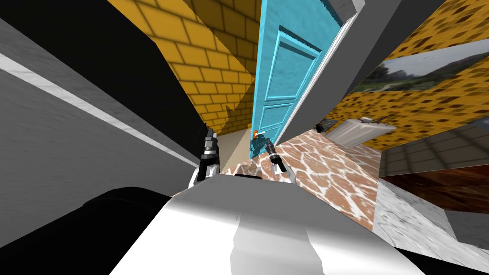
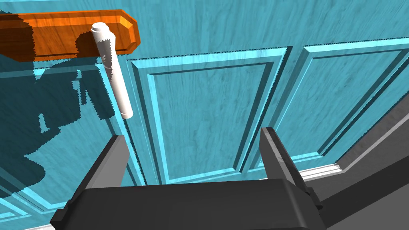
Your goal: Push the door open
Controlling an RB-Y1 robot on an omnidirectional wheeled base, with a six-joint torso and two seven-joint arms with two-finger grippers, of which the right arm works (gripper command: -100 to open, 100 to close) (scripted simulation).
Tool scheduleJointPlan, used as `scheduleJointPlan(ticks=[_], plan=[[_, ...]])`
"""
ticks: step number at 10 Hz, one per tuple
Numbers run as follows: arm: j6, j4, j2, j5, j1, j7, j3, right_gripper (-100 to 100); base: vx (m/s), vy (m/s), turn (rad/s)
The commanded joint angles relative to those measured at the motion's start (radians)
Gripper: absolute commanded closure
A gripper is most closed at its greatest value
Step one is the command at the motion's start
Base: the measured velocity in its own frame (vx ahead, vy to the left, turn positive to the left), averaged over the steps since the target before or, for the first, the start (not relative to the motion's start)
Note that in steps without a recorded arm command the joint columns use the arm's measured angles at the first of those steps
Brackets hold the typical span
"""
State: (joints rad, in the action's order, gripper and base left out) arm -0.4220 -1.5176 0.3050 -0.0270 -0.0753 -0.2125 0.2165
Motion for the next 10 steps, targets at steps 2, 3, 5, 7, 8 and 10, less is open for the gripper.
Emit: scheduleJointPlan(ticks=[2,3,5,7,8,10], plan=[[0.002,0.059,0.029,-0.013,0.031,-0.032,0.022,-100,0.064,-0.105,0.178],[0.002,0.085,0.039,-0.018,0.044,-0.043,0.030,-100,0.048,-0.103,0.186],[0.000,0.132,0.057,-0.028,0.070,-0.064,0.044,-100,0.051,-0.101,0.142],[-0.001,0.177,0.075,-0.036,0.094,-0.083,0.058,-100,0.047,-0.100,0.158],[-0.001,0.197,0.083,-0.040,0.105,-0.092,0.065,-100,0.046,-0.092,0.128],[-0.002,0.236,0.099,-0.048,0.126,-0.110,0.077,-100,0.035,-0.089,0.127]])
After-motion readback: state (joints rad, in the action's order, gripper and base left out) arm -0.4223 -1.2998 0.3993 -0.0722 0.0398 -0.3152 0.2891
